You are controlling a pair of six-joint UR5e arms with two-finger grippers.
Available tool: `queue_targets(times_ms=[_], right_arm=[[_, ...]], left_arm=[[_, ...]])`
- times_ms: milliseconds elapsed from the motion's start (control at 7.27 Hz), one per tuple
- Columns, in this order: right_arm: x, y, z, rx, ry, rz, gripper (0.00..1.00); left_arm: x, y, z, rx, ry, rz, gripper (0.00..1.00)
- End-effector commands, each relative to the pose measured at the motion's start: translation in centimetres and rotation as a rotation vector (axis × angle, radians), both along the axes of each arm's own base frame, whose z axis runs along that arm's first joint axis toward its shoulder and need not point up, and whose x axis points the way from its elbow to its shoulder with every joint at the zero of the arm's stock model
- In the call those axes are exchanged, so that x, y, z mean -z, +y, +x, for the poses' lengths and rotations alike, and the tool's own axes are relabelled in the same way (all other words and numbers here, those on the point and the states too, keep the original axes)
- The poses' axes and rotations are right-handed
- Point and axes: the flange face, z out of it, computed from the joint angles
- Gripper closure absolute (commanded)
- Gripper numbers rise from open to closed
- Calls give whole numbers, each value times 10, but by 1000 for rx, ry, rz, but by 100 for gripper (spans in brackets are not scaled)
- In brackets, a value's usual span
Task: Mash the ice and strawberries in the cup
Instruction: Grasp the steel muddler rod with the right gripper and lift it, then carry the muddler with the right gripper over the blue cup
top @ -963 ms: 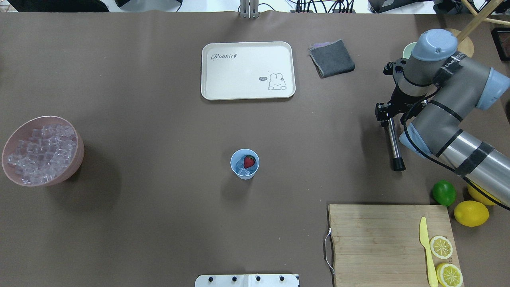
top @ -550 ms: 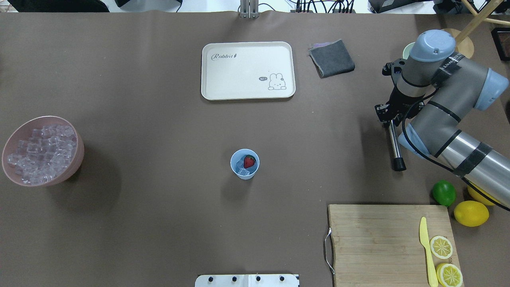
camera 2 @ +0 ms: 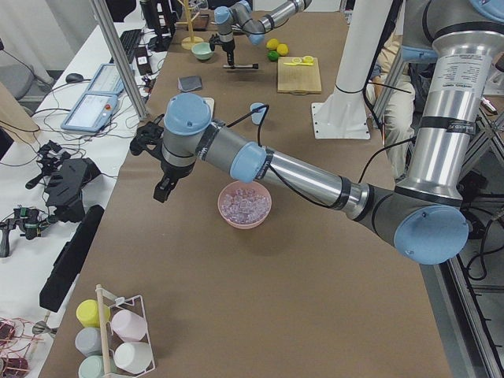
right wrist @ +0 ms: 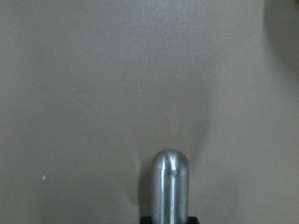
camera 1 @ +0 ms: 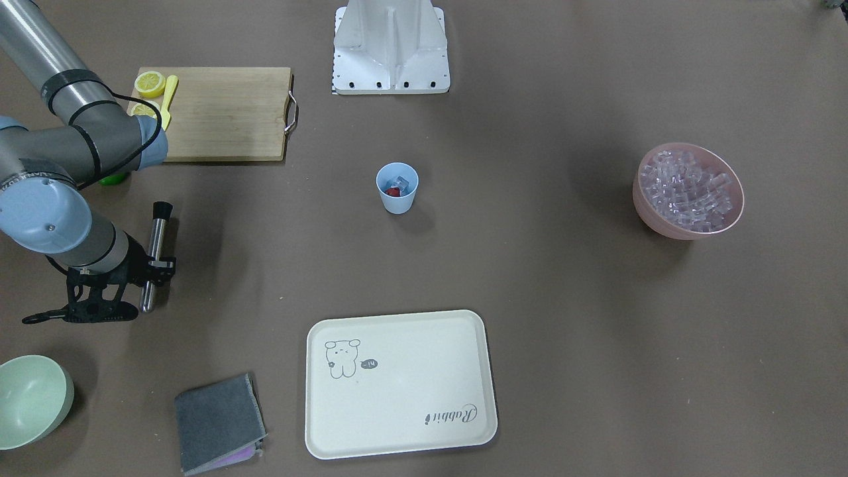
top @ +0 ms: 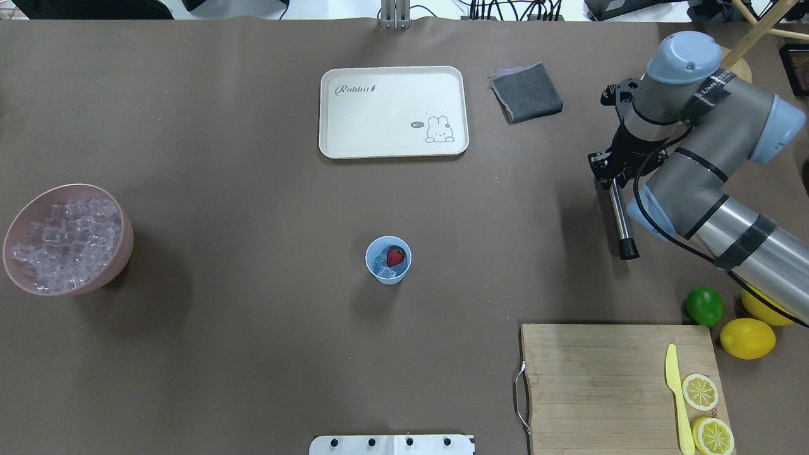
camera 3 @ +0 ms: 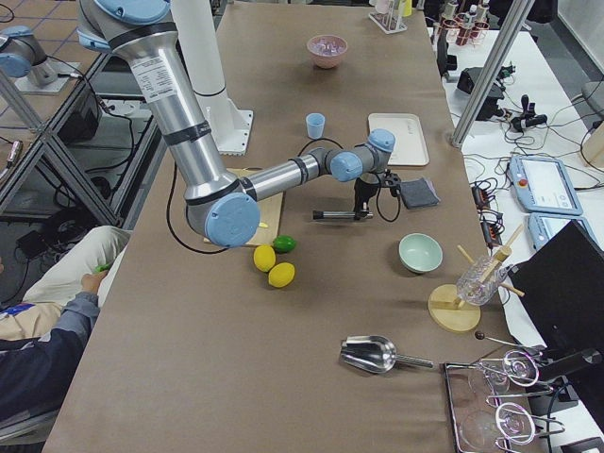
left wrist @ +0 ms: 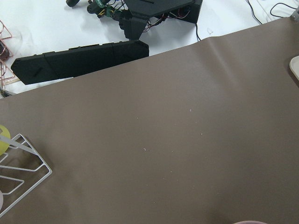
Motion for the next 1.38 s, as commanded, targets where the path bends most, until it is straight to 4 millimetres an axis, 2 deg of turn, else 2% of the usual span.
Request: queue_targets(times_ms=[0, 138, 413, 550, 688, 825, 1100, 1238], right_arm=[[45, -9, 31, -52, -38, 86, 100], [81, -16, 44, -76, -72, 144, 100], [162, -9, 62, -147, -111, 303, 100], [202, 1, 70, -171, -154, 363, 100], [249, 1, 73, -233, -208, 406, 100], [288, 1, 76, -319, -230, 493, 100], [314, 20, 49, -405, -300, 658, 100], [321, 36, 23, -458, -317, 744, 100]], left_arm=[[3, -5, 3, -5, -2, 4, 2], [10, -9, 4, -7, -5, 16, 2], [3, -7, 3, -3, -2, -4, 2], [-10, -11, 4, -6, 1, -27, 2], [-19, -17, 3, -4, 2, -50, 2], [-20, -20, 3, -2, 4, -61, 2], [-35, -18, 3, 29, 27, -134, 2], [-43, -15, 3, 36, 30, -155, 2]])
